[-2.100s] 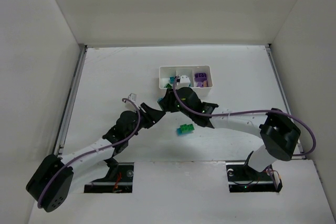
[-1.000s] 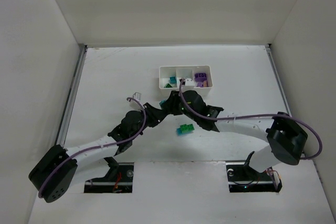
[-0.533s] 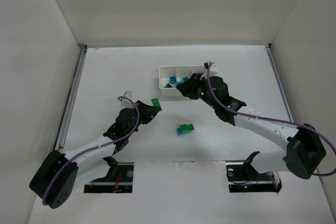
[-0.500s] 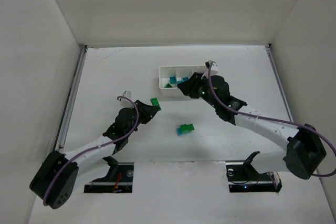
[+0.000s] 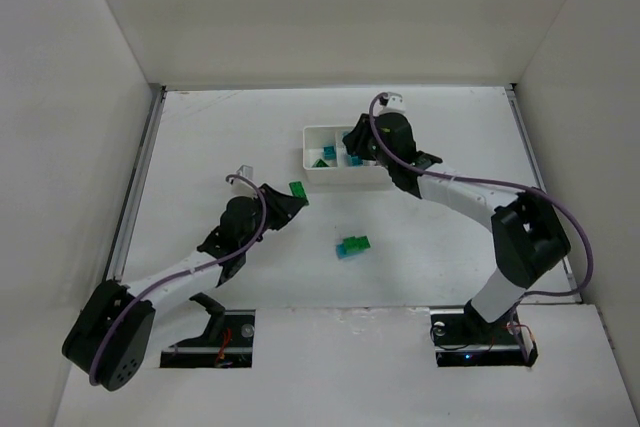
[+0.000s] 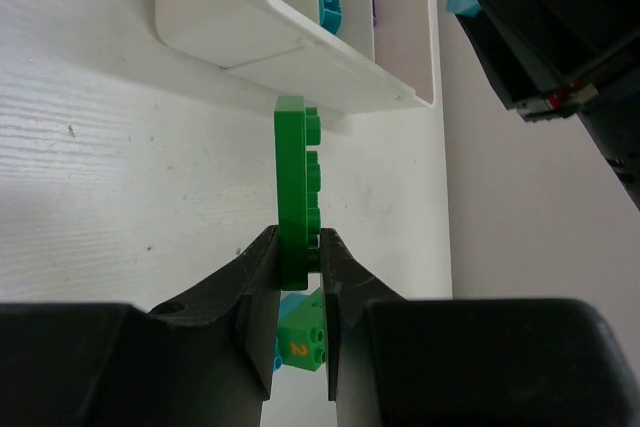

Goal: Sort the legos into containers by color

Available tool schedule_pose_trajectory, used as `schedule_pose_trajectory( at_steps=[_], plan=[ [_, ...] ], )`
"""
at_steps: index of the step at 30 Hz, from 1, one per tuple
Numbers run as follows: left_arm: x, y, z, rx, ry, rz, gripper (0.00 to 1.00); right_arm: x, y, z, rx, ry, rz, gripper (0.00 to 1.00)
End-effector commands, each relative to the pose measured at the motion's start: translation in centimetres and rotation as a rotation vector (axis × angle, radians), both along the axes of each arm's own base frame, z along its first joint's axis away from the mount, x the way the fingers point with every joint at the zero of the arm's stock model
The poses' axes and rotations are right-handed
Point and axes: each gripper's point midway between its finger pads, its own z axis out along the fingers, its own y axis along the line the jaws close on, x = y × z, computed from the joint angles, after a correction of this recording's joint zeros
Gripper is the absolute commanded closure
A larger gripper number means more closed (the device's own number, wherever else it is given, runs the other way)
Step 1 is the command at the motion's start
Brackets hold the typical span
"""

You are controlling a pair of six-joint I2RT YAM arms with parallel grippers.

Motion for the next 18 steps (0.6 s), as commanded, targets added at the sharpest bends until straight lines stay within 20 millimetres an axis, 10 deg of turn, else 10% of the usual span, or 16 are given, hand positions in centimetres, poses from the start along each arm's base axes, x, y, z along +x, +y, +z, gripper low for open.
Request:
schedule_pose_trajectory(
  at_steps=[1, 18],
  plan=[
    [1.0, -0.8, 2.9, -0.02, -0.083, -0.023, 0.89, 3.0, -1.0, 3.2, -0.012, -0.089, -0.057, 0.58],
    [5.1, -4.0, 7.6, 0.036, -0.141, -0.075, 0.89, 1.8, -2.8, 3.3, 0.035, -0.092, -0.112, 0.39]
  ],
)
